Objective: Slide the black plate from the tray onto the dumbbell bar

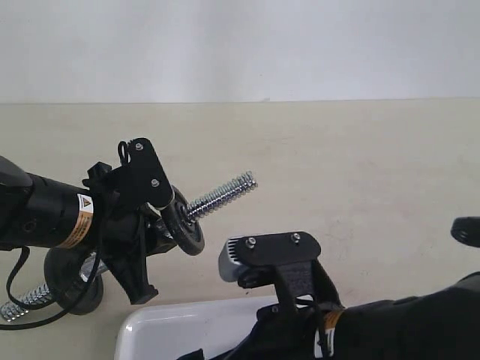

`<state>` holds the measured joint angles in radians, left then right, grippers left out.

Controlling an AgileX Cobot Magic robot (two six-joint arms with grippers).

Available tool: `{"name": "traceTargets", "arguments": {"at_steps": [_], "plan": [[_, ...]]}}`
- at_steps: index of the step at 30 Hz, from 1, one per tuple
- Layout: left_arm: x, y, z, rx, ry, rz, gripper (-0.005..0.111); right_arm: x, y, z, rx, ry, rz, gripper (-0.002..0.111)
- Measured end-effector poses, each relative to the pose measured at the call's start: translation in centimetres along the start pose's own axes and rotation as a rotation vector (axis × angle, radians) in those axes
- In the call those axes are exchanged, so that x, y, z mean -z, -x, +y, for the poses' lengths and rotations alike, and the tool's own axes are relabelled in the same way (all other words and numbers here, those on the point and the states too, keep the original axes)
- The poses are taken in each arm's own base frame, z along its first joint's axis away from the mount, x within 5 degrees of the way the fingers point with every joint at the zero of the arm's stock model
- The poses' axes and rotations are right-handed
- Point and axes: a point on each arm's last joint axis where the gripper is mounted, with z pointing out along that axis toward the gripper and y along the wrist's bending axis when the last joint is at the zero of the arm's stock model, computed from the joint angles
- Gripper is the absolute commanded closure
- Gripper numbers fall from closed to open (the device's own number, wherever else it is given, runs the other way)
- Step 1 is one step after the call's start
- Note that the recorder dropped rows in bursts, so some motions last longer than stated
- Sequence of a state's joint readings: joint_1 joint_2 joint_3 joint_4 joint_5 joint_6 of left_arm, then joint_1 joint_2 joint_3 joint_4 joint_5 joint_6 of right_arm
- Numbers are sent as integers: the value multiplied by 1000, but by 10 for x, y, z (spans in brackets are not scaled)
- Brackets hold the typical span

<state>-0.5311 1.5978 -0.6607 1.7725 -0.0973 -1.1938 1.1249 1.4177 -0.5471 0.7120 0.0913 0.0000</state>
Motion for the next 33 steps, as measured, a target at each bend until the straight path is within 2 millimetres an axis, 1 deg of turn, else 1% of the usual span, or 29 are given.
{"name": "traceTargets", "arguments": {"at_steps": [3,9,33], "plan": [[0,0,0,0,0,0,102,-3,-2,-1,9,-8,20,3],[0,0,0,0,0,0,102,-22,-14,-10,8,-65,129,3],[0,0,0,0,0,0,102,-23,-11,-10,27,-69,94,3]]}}
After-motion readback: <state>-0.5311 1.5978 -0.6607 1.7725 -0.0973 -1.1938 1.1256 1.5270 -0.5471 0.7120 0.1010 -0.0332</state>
